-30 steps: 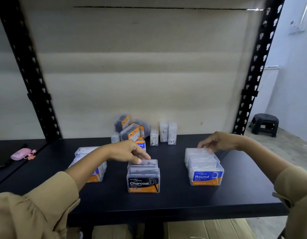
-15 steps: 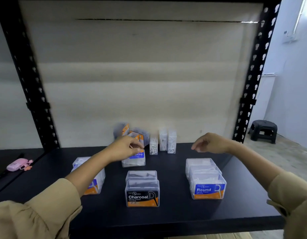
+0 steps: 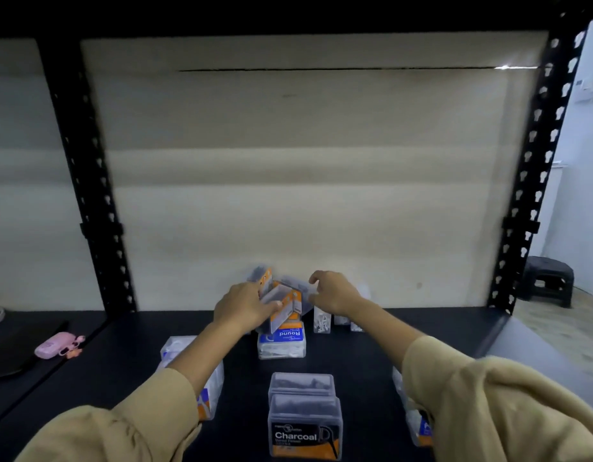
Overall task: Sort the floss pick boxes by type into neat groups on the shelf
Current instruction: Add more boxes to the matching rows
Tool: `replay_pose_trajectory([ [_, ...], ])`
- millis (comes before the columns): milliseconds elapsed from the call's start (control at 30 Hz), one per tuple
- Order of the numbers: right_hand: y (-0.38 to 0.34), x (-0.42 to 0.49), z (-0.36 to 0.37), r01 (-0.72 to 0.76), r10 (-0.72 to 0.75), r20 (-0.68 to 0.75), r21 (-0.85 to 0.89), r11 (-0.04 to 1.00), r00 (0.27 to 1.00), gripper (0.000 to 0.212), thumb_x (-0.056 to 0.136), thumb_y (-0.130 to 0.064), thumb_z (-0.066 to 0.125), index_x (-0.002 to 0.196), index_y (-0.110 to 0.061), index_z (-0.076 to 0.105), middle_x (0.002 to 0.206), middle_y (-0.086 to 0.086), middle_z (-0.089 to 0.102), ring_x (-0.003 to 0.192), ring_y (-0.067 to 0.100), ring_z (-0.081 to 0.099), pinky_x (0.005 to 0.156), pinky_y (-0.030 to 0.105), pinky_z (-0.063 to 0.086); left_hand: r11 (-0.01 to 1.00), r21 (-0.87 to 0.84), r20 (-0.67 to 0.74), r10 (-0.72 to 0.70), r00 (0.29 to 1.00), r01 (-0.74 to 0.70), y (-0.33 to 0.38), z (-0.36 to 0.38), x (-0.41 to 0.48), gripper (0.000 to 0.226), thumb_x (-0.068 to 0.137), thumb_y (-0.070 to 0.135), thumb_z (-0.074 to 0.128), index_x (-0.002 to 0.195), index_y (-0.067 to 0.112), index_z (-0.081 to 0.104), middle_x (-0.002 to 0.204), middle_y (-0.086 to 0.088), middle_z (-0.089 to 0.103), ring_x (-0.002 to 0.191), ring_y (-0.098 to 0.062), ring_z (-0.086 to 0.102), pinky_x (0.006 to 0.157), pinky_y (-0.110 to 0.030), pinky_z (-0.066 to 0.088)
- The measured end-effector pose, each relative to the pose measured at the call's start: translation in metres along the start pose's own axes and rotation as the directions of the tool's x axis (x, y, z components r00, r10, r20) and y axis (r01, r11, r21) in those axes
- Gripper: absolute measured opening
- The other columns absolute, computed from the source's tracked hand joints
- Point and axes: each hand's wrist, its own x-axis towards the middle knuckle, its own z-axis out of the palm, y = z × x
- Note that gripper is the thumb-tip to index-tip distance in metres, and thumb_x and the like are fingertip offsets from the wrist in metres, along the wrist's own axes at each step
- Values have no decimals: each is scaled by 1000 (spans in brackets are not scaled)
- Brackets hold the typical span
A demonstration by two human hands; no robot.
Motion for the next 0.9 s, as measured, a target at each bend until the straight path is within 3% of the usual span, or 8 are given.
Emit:
replay_pose_trajectory([
  [133,-11,18,18,-56,56,-13,-6,998,998,53,82,-28,61,127,-4,45,130,15,46,118,32,48,94,38,45,1000,17,23,-14,1000,13,-1,1,3,39,76,57,60,82,19,60,88,-2,65,77,-20,62,60,-28,42],
  [200,-14,25,20,-71,71,-13,-22,997,997,46,82,-28,61,119,-4,49,125,14,46,115,32,49,89,36,44,1000,-4,41,-9,999,10,-2,-1,4,39,76,57,61,77,19,58,84,-2,63,75,-20,60,60,-28,42],
  [267,-18,28,20,-81,81,-2,-21,996,997,23,83,-29,61,83,-9,51,97,10,54,98,31,53,73,30,40,1000,-28,44,-12,999,13,-4,-3,5,38,75,56,63,73,18,57,86,-3,65,75,-21,60,60,-28,42],
  [367,-19,29,22,-119,120,-15,31,992,993,35,80,-27,64,59,-14,40,67,3,47,77,24,49,50,27,34,998,-63,38,-12,999,14,-10,-5,5,35,74,49,67,74,14,65,86,-4,67,77,-21,63,59,-27,43],
  [500,-19,23,18,-124,134,-75,128,984,988,11,77,-14,60,77,-3,57,82,10,57,75,22,51,50,26,36,992,-125,40,-2,999,6,-14,-10,0,30,72,40,71,85,14,71,86,-1,69,78,-17,63,64,-29,46],
  [600,-18,12,6,-85,105,-120,159,984,987,26,78,-16,63,91,6,64,88,18,64,75,22,52,56,27,36,986,-165,55,20,998,-10,-18,-14,-5,24,71,36,74,85,17,72,85,0,68,79,-14,63,67,-26,48],
  [700,-11,-6,-11,-27,48,-150,137,990,988,27,75,-17,66,95,1,65,88,12,64,78,22,54,63,26,39,982,-177,47,70,996,-61,-23,-15,-13,27,71,31,77,93,16,71,91,0,68,85,-16,64,77,-29,51],
  [900,27,-47,-36,22,-21,-183,4,1000,983,28,68,-22,71,92,-8,62,95,7,65,84,23,58,72,32,47,976,-136,-13,171,985,-171,-25,-12,-25,28,71,22,77,96,19,68,96,1,67,85,-15,61,76,-26,49],
])
